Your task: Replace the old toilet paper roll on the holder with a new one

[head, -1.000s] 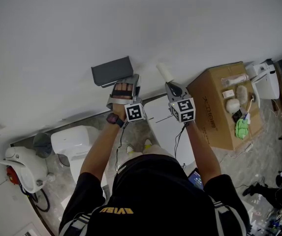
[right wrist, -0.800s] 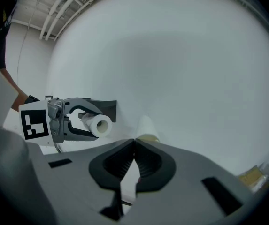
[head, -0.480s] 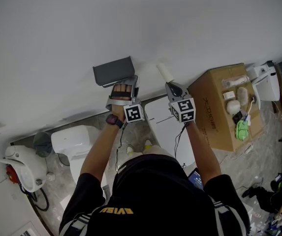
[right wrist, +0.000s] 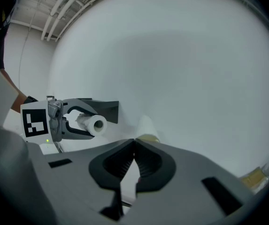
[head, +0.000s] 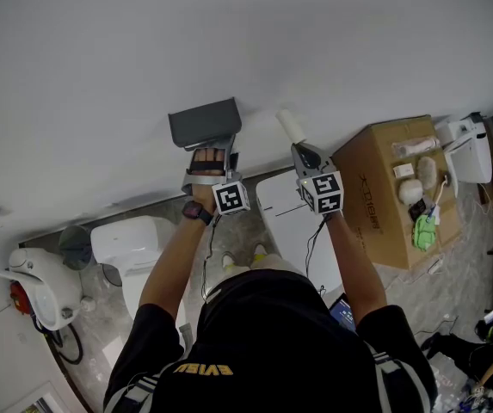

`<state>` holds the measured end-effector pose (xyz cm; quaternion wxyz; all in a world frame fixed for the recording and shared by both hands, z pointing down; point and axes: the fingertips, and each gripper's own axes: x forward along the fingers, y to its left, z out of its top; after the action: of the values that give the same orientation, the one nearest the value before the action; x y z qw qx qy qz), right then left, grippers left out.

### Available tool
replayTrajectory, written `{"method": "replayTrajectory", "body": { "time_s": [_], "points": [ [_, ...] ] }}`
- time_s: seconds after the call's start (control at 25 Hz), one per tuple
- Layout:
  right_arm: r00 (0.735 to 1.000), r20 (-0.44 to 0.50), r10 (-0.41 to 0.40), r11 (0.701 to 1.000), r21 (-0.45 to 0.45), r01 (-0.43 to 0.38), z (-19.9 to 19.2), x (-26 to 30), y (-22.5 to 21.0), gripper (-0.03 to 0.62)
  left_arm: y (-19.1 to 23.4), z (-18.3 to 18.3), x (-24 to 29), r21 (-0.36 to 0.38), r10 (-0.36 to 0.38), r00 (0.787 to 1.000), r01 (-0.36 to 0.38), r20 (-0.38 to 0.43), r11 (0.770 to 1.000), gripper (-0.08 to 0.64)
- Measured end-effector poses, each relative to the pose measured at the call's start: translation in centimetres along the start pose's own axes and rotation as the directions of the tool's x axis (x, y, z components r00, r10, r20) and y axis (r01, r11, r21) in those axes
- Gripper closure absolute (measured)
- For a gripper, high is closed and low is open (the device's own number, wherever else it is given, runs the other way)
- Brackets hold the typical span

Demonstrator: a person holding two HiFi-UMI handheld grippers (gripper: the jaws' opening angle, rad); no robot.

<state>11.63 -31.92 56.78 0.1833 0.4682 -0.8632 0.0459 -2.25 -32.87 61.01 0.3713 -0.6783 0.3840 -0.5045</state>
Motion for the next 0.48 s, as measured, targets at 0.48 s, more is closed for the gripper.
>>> {"method": "replayTrajectory", "body": {
  "time_s": [0.48],
  "points": [
    [0.999, 0.015, 0.048, 0.999, -0.017, -0.048, 0.8, 1.1, 2.1, 0.594, 0.5, -3.0, -1.6, -0.002, 0.024, 0.997, -0.024, -0.070, 1.000, 0.287]
  ]
}}
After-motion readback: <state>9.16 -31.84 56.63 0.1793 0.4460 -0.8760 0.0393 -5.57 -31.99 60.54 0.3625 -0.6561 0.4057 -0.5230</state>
